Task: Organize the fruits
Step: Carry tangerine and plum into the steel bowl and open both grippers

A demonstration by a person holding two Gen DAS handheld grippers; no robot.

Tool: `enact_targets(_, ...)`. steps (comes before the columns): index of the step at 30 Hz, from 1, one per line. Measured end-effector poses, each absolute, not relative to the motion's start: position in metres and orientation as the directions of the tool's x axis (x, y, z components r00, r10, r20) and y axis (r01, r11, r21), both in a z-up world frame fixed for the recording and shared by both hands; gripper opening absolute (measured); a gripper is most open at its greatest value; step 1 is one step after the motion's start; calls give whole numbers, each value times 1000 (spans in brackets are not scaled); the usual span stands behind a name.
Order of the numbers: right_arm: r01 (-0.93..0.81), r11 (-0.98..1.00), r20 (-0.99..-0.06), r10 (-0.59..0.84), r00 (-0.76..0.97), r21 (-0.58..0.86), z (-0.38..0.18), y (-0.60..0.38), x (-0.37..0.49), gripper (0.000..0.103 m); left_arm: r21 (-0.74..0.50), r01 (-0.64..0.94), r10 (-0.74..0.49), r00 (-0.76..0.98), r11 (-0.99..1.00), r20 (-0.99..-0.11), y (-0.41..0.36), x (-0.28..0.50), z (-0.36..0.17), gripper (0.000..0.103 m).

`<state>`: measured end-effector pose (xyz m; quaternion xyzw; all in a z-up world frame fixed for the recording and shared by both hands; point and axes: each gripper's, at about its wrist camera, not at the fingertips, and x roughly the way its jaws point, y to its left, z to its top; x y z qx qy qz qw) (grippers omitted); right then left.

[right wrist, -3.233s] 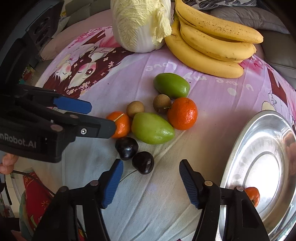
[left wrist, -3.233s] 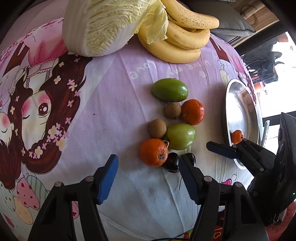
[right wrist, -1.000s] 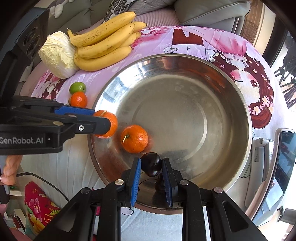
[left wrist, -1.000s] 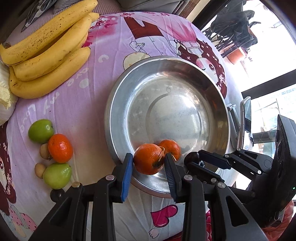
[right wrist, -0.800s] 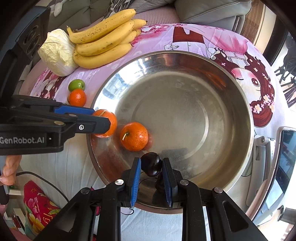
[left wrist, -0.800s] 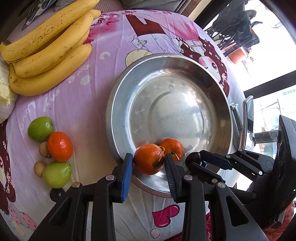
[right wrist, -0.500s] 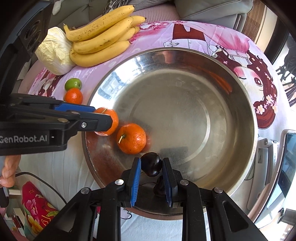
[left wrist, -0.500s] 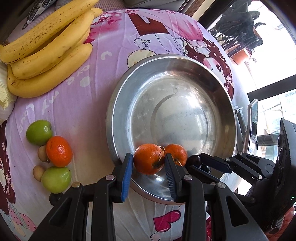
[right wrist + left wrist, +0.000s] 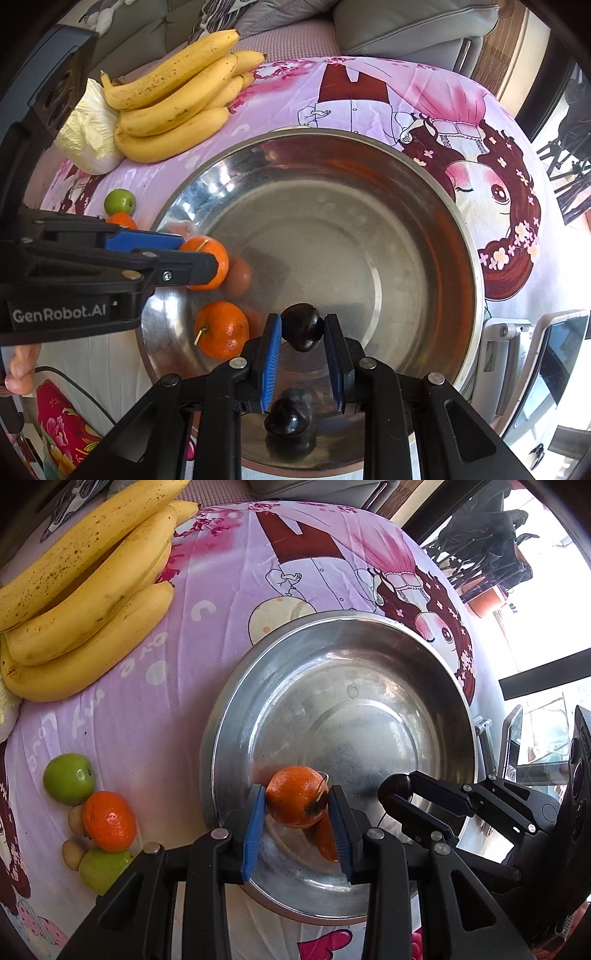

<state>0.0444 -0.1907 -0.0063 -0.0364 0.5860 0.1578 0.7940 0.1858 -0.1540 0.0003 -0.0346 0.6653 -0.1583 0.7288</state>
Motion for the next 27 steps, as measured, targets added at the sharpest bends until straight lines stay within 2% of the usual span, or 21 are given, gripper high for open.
enact_targets(14,-288,947,-939,220,264,141,-7,-197,43,26,-261,176,-275,58,949,-960,-155,188,-5,36)
enact_targets(17,-275,950,-941,219,260,145,-6,-198,43,30,-268,171,-282,59,948,-958,-151,187,-2,41)
enact_targets(19,-271,953,-941,211,265,137,-5,-199,43,35,-273,169,-287,64,947,-956,-149,186,1,45)
enact_targets(27,-271,955,-940,200,278,123,5,-202,35,46,-276,180,-294,78,944,-953,-146,177,15,46)
